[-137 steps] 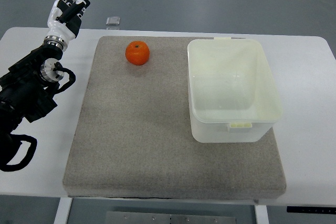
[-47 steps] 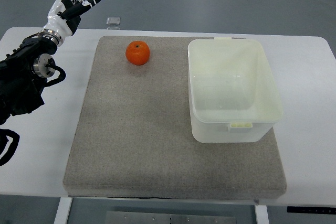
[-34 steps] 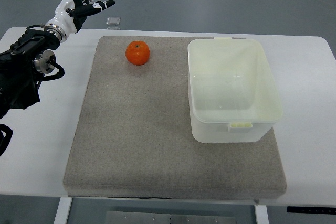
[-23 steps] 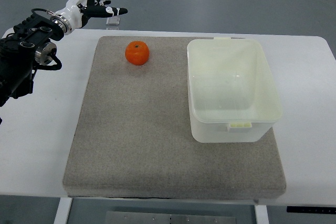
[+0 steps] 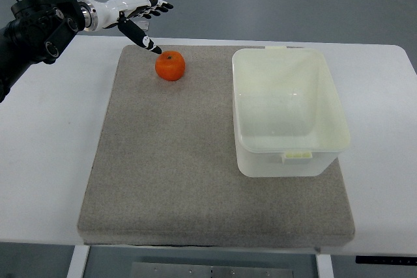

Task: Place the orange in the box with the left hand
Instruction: 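Swing the left hand over the mat toward the orange, then lower the left hand around the orange and close the fingers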

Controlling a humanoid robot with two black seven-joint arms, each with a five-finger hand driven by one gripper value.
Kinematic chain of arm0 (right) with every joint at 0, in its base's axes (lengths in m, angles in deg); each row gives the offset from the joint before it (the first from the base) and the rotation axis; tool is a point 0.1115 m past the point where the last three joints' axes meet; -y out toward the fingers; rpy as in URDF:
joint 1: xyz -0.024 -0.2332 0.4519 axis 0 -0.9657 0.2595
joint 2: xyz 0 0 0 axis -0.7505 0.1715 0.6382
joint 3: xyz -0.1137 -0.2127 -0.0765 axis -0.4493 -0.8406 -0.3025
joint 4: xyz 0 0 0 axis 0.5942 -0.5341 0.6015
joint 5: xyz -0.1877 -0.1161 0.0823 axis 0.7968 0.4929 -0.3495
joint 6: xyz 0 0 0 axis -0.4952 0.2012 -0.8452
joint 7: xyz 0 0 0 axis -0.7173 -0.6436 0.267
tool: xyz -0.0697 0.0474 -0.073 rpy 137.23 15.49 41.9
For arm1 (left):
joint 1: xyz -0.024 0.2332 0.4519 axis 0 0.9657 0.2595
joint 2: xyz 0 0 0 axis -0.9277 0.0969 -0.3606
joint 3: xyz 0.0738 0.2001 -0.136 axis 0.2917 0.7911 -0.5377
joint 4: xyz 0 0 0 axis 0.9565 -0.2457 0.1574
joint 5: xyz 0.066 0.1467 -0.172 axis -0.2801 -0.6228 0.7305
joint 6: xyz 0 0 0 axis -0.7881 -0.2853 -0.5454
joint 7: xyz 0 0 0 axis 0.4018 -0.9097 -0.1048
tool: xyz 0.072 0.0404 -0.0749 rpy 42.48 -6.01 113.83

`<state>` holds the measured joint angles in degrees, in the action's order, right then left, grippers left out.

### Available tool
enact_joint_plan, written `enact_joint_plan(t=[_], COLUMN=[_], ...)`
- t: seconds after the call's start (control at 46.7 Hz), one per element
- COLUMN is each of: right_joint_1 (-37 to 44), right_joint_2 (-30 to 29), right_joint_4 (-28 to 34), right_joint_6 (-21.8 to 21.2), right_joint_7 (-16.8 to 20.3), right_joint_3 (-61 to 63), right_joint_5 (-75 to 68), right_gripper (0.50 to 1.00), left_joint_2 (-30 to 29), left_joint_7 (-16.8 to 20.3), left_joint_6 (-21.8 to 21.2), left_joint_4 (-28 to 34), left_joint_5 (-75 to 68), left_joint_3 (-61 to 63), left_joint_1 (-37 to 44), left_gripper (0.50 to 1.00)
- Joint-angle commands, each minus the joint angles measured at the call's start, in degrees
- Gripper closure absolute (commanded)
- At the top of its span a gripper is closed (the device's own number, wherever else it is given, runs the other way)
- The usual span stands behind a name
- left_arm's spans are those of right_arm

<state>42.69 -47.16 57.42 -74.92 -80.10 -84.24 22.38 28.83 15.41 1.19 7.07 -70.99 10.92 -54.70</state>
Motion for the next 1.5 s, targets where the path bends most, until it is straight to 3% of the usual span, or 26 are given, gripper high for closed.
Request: enact_joint_plan(t=[0.0, 0.514, 0.75, 1.478], right_joint_1=[0.0, 0.0, 0.0, 0.0], right_joint_2=[0.0, 0.0, 0.0, 0.0], right_joint_4=[0.0, 0.0, 0.0, 0.0], right_joint_6=[0.0, 0.0, 0.0, 0.0], right_joint_7=[0.0, 0.0, -0.1, 0.0], right_joint_3=[0.0, 0.0, 0.0, 0.0], right_joint_5=[0.0, 0.0, 0.0, 0.0], right_gripper=[0.574, 0.574, 0.574, 0.574], left_joint_2=[0.1, 1.0, 1.1, 4.2], left_joint_7=[2.8, 5.3, 5.3, 4.8], left_joint_6=[-2.0, -2.8, 3.4, -1.2], left_joint_4=[0.0, -0.1, -0.1, 0.8], left_joint_5=[-4.6, -10.3, -10.8, -10.6], left_joint_3=[-0.1, 1.4, 4.0, 8.8], left_joint_1=[0.0, -1.2, -1.2, 0.4], left_gripper=[0.506, 0.508, 0.506, 0.512])
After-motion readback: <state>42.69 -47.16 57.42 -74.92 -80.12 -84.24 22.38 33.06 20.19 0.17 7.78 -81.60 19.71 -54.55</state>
